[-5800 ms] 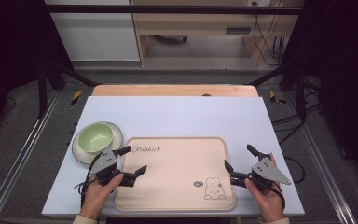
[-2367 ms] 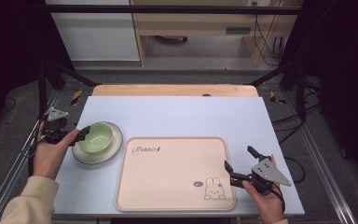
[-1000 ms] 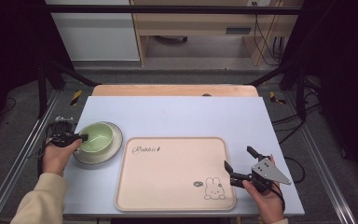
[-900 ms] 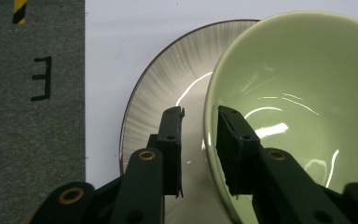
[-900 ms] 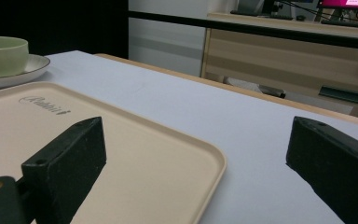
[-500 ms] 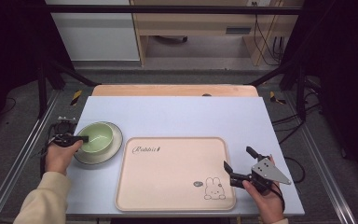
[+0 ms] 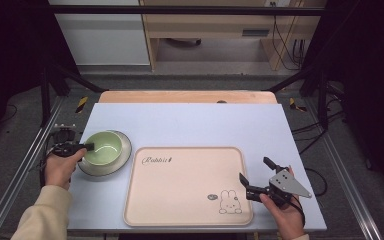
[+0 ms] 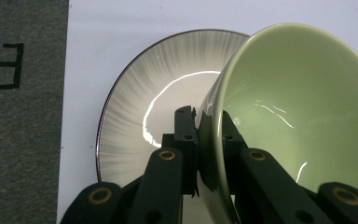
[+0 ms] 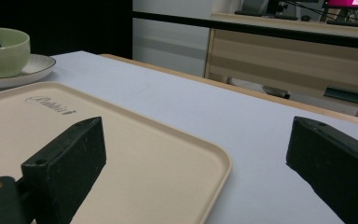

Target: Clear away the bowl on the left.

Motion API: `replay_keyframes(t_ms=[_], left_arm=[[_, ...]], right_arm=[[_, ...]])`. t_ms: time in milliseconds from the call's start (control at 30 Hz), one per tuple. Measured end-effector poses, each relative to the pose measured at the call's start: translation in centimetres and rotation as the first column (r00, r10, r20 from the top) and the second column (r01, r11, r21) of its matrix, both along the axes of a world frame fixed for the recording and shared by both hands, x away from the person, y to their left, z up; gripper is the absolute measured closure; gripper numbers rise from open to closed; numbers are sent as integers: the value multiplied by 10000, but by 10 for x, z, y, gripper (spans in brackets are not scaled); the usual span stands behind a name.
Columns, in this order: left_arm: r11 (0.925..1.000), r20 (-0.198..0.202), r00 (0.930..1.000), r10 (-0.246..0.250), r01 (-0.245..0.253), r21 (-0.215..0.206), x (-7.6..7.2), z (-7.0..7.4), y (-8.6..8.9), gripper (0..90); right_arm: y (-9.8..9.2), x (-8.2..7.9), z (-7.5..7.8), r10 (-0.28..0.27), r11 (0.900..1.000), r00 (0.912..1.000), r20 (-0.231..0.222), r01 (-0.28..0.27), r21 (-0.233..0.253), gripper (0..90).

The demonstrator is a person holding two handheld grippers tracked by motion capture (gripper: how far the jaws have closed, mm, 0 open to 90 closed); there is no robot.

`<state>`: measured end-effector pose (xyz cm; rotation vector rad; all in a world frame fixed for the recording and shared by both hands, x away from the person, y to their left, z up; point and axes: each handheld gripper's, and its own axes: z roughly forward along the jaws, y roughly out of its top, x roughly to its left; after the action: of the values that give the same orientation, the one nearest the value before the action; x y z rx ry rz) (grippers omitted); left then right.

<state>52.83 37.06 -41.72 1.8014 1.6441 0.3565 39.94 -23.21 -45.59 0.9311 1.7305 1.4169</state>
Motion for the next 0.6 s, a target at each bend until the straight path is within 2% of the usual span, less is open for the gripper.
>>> replay_keyframes(t_ms=[267, 600], left_arm=[[9991, 334, 9987, -374, 381, -191, -2, 12, -11, 830], [9965, 501, 9957, -781, 795, -272, -2, 18, -33, 830]], right_arm=[[1, 1, -1, 36, 9999, 10000, -34, -37, -95, 48], [3, 0, -1, 164, 9998, 9999, -18, -164, -123, 48]])
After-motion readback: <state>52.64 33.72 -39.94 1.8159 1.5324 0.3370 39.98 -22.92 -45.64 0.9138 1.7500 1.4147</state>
